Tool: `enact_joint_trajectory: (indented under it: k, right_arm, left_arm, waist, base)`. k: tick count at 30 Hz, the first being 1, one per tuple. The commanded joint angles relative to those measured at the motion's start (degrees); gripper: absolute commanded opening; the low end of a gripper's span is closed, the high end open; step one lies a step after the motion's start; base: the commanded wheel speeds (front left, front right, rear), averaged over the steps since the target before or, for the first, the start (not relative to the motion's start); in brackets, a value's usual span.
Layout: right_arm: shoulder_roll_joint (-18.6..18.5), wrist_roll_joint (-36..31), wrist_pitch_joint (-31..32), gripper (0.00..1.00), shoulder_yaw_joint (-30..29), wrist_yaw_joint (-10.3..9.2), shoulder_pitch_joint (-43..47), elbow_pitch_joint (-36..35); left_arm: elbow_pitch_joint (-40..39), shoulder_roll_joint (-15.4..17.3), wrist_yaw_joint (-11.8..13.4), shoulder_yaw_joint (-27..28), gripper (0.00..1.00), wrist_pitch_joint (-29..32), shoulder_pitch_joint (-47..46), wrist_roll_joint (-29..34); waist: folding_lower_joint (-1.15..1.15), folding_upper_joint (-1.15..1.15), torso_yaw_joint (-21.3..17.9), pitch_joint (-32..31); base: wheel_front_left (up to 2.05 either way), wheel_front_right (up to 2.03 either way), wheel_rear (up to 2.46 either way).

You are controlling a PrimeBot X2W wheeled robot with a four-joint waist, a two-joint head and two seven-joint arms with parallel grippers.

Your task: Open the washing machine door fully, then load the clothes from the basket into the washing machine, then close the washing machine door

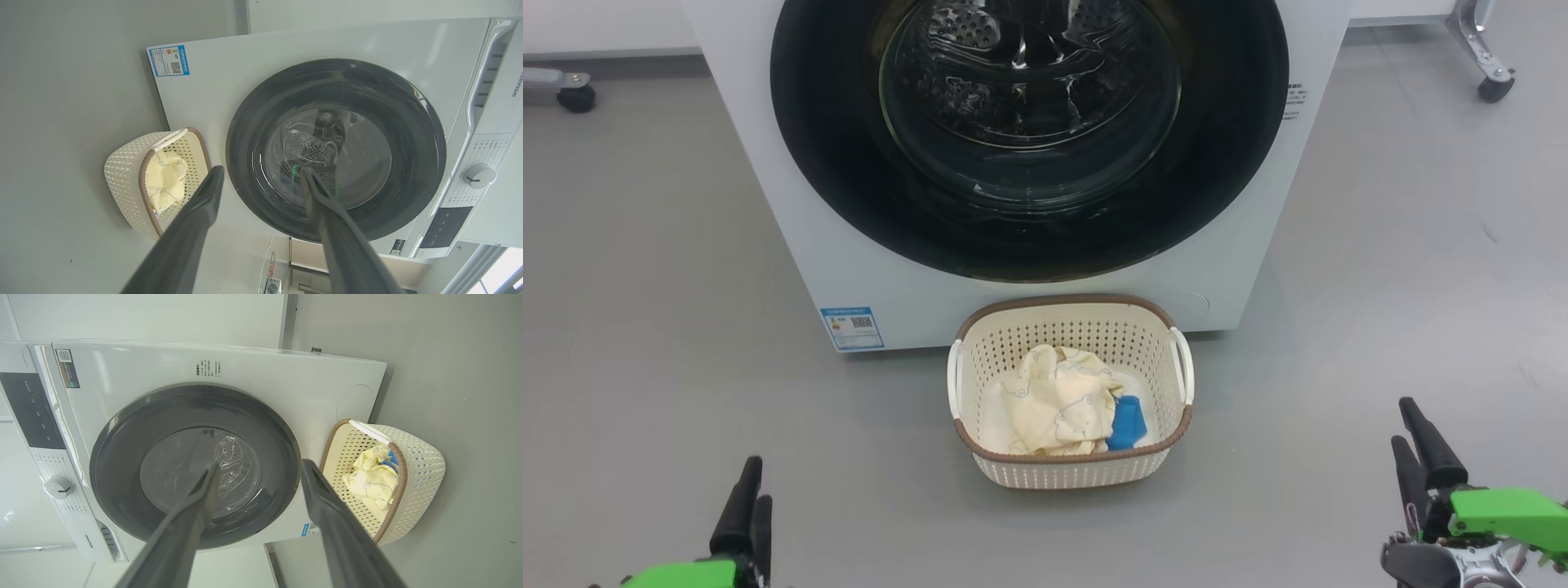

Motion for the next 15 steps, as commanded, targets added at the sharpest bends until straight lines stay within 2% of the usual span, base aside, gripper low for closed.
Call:
enact_joint_trajectory:
  k: [1, 8, 15]
  right_arm:
    - [-1.54, -1.76, -0.86, 1.0, 0.44, -0.01, -3.26, -2.03]
    - [-2.18, -9.54, -2.63, 1.0, 0.88, -0.02, -4.05, -2.11]
    - [-1.88, -18.83, -3.64, 1.0, 0.75, -0.02, -4.5, -3.11]
  left_arm:
    - [-2.43, 1.45, -0.2, 0.21, 1.0, -0.74, -2.97, 1.39]
    - [-2.08, 2.53, 0.0, -0.7, 1.0, -2.49, -3.41, 6.94]
    - [-2.8, 3.23, 0.92, -0.96, 1.0, -3.82, -4.03, 15.65]
  waist:
    - [0.0, 0.0, 0.02, 0.02]
    - [0.0, 0.0, 0.12, 0.1]
    - [0.0, 0.0, 0.34, 0.13]
  base:
    - [0.0, 0.0, 0.0]
    - [0.0, 0.0, 0.0]
    - [0.0, 0.0, 0.0]
